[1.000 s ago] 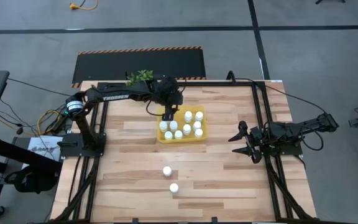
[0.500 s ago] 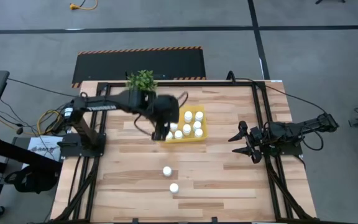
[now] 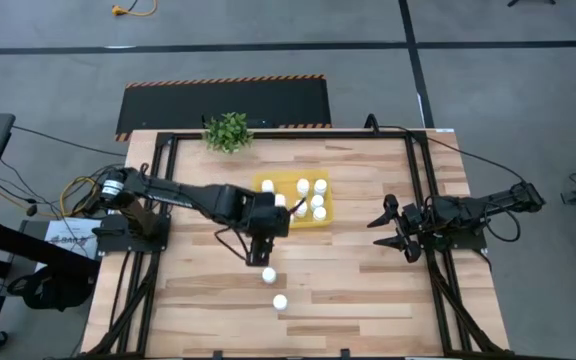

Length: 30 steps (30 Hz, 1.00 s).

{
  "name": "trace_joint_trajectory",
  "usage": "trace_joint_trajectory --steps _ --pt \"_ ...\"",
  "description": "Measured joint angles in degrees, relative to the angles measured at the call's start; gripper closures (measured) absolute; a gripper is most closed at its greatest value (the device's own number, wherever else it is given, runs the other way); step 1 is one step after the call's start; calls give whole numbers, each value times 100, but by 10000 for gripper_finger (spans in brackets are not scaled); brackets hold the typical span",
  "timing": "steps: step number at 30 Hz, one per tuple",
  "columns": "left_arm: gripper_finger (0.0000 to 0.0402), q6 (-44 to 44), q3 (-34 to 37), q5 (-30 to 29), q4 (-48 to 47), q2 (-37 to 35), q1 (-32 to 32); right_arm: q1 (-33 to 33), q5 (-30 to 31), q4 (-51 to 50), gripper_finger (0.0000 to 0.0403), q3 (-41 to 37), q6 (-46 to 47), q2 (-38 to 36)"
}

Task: Pick and place pill bottles into a basket
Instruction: Put the white medicine bottle into the yellow bin

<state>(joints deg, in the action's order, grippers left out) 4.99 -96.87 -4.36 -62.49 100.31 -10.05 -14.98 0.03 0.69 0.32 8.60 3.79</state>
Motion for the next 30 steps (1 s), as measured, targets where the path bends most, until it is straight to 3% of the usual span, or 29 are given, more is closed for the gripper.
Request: trace_joint_trajectory --steps 7,14,30 --pt "196 992 870 -62 797 6 -393 0 0 0 177 -2 0 0" --pt "196 1210 1504 -64 1938 6 -582 0 0 0 177 0 0 0" --pt "196 1326 1924 -65 2290 8 -848 0 0 0 177 0 0 0"
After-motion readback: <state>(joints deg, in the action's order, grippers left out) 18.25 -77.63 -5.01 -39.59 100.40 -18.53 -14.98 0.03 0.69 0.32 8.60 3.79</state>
